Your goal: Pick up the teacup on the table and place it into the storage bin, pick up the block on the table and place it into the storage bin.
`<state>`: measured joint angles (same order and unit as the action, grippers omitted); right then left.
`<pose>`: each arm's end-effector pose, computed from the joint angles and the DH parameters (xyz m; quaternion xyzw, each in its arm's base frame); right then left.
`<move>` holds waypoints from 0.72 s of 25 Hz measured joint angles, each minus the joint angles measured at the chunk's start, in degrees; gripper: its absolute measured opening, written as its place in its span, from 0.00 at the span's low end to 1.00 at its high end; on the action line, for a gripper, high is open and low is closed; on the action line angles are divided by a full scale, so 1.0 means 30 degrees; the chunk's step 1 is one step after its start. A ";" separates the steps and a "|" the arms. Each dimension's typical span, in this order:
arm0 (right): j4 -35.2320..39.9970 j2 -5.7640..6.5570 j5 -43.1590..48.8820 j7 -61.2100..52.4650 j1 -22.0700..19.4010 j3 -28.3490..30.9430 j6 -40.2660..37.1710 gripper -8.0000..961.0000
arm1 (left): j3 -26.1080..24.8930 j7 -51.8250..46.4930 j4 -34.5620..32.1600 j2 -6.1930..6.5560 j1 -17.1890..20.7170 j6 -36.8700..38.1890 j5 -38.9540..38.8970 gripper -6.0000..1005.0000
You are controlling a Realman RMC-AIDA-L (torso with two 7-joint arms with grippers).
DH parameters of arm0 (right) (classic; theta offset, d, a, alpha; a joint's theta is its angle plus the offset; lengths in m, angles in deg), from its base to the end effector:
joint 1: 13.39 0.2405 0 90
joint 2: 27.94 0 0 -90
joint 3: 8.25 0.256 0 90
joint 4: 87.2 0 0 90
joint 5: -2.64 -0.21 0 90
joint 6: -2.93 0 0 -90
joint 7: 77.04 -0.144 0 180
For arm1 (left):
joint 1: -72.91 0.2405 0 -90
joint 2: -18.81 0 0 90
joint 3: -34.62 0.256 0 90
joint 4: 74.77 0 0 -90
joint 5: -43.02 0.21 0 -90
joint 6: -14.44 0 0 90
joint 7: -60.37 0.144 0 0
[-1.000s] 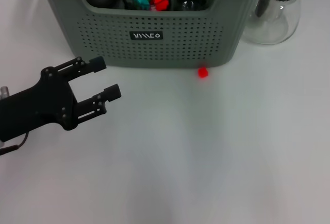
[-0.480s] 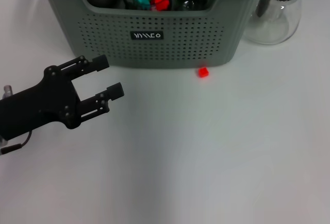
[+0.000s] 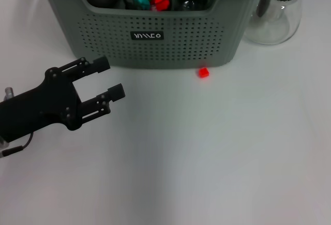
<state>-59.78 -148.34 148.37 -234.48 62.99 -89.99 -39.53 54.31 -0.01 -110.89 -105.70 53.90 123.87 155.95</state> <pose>0.0322 0.4787 -0.0873 -0.9156 0.2536 -0.0422 0.3093 -0.2857 0.2418 0.0099 -0.8784 -0.1596 -0.4090 0.1890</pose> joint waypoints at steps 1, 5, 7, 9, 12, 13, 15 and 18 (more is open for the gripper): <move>-0.0087 -0.0006 -0.0022 -0.0002 0.0004 -0.0015 0.0046 0.22 | 0.0000 0.0000 0.0000 0.0000 0.0000 0.0000 0.0000 0.67; -0.0251 -0.0029 -0.0068 0.0009 0.0014 -0.0059 0.0185 0.24 | 0.0000 0.0000 0.0002 -0.0012 0.0006 0.0047 0.0000 0.67; -0.0288 -0.0061 -0.0063 0.0096 -0.0022 -0.0121 0.0414 0.25 | 0.0000 -0.0001 0.0001 -0.0012 0.0015 0.0066 0.0001 0.67; -0.0283 -0.0082 -0.0071 0.0140 -0.0092 -0.0152 0.0688 0.26 | 0.0000 -0.0001 0.0002 -0.0012 0.0049 0.0071 0.0001 0.67; 0.0070 -0.0091 -0.0134 0.0155 -0.0329 -0.0102 0.0939 0.30 | -0.0079 -0.0001 0.0000 -0.0012 0.0085 0.0086 0.0005 0.67; 0.0229 -0.0090 -0.0173 0.0155 -0.0402 -0.0079 0.0942 0.33 | -0.0132 0.0001 0.0001 -0.0012 0.0094 0.0101 0.0005 0.67; 0.0947 -0.0073 -0.0368 0.0177 -0.0798 -0.0057 0.0880 0.39 | -0.0307 0.0015 0.0001 -0.0012 0.0118 0.0141 0.0008 0.67; 0.3801 -0.0017 -0.1286 0.0661 -0.2600 -0.0059 0.0742 0.48 | -0.0440 0.0034 0.0001 -0.0014 0.0150 0.0164 0.0008 0.67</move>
<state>-48.38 -148.39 144.51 -232.49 55.19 -90.17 -37.30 52.99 0.10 -110.89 -105.74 54.36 124.36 155.97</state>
